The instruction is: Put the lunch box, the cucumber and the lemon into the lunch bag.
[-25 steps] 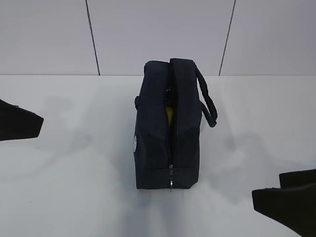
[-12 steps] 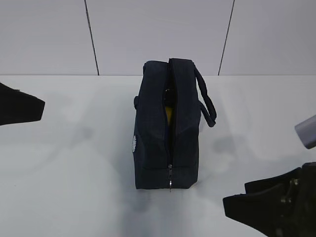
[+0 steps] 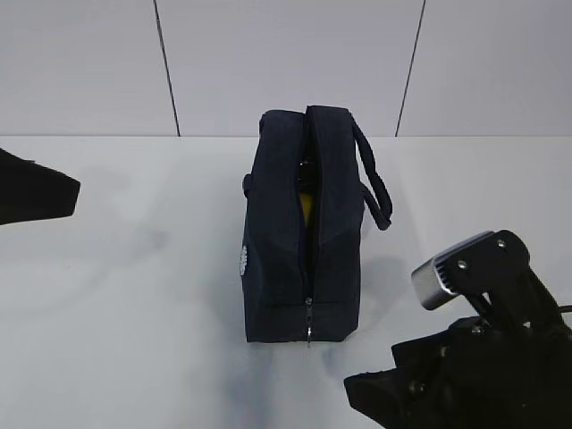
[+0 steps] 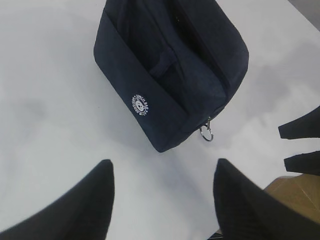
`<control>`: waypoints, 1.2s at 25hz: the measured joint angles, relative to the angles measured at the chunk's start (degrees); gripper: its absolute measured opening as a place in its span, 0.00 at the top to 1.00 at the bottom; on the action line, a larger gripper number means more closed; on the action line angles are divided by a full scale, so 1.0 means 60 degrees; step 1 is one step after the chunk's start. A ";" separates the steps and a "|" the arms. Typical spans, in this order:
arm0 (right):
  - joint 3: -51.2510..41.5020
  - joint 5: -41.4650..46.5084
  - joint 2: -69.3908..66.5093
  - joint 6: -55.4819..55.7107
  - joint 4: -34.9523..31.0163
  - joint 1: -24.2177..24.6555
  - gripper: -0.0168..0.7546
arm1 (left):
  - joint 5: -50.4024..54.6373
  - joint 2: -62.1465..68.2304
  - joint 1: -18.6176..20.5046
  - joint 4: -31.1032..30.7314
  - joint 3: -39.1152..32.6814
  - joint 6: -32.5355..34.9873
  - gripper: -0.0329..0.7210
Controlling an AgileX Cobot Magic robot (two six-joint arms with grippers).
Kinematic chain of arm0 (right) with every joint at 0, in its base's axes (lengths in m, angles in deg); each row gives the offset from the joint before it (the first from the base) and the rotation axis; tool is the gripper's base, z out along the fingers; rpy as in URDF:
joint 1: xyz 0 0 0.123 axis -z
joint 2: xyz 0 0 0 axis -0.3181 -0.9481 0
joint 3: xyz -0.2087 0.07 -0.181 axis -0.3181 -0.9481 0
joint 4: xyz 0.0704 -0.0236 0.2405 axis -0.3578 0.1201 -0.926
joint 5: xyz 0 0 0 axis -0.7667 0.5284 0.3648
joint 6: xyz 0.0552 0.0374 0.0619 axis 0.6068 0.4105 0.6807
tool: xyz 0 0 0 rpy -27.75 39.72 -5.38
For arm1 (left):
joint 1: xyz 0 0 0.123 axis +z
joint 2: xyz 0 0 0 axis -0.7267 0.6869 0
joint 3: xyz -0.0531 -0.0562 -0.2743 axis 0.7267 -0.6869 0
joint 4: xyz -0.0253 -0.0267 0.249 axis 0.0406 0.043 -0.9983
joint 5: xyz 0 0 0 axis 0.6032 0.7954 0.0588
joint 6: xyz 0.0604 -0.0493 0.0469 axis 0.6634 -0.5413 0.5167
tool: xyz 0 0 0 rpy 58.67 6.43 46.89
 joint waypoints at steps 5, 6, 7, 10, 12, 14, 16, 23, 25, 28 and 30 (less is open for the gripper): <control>0.0249 -0.1805 -0.0536 -0.0016 -0.0669 -0.1311 0.32 | -0.0017 0.0000 0.0000 -0.0172 0.0000 0.0000 0.37; 0.0299 -0.2137 -0.0702 -0.0016 -0.0742 -0.1563 0.32 | -0.0017 0.0000 0.0000 -0.0190 0.0000 0.0000 0.37; 0.0375 -0.2358 -0.0894 -0.0016 -0.0784 -0.1757 0.32 | -0.0034 0.0000 0.0000 -0.0188 0.0000 0.0000 0.37; 0.0717 -0.2586 -0.1591 -0.0016 -0.0845 -0.2001 0.32 | -0.0078 0.0000 0.0000 -0.0208 0.0000 0.0000 0.37; 0.1036 -0.2651 -0.1988 0.0056 -0.0845 -0.2021 0.32 | -0.0163 0.0000 0.0000 -0.0208 0.0000 0.0000 0.37; 0.1387 -0.2762 -0.2447 0.0164 -0.0853 -0.2021 0.32 | -0.0210 0.0000 0.0000 -0.0208 0.0000 0.0000 0.37; 0.1649 -0.2770 -0.2833 0.0411 -0.0853 -0.2021 0.32 | -0.0319 0.0000 0.0000 -0.0246 0.0000 0.0000 0.37; 0.2025 -0.3023 -0.3197 0.0607 -0.0828 -0.2021 0.32 | -0.0714 0.0000 0.0000 -0.0319 0.0000 0.0000 0.37; 0.2025 -0.3111 -0.3197 0.0613 -0.0828 -0.2021 0.32 | -0.0842 0.0000 0.0000 -0.0319 0.0000 0.0000 0.37; 0.2025 -0.3525 -0.3234 0.0695 -0.0828 -0.2021 0.32 | -0.0922 0.0000 0.0000 -0.0319 0.0000 0.0000 0.37; 0.2025 -0.3767 -0.3296 0.0810 -0.0810 -0.2021 0.32 | -0.0922 0.0000 0.0000 -0.0319 0.0000 0.0000 0.37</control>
